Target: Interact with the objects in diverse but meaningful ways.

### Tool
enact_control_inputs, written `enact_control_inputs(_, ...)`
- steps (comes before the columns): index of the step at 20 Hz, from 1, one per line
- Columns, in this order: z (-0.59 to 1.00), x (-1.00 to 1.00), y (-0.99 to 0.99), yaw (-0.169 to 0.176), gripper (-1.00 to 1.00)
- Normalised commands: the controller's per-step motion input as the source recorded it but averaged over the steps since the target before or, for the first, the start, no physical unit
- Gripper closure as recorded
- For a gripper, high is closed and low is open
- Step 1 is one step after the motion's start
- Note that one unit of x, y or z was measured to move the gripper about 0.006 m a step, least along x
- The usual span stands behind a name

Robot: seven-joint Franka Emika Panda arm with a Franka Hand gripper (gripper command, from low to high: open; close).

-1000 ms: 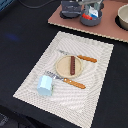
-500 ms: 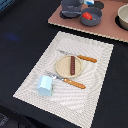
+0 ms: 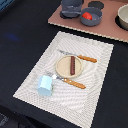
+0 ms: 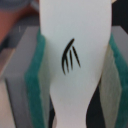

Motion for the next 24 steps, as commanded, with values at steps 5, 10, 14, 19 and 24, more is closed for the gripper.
enact_control_inputs(5, -0.22, 0.09, 0.48, 0.050, 1.00)
enact_control_inputs(10, -0.29, 0.09, 0.14, 0.031, 1.00)
enact_control_inputs(14, -0.28, 0.09, 0.00, 0.004, 1.00)
enact_control_inputs(19, -0.23, 0.22, 0.00, 0.000, 1.00)
enact_control_inputs(24, -0.24, 0.17, 0.02, 0.000, 1.00)
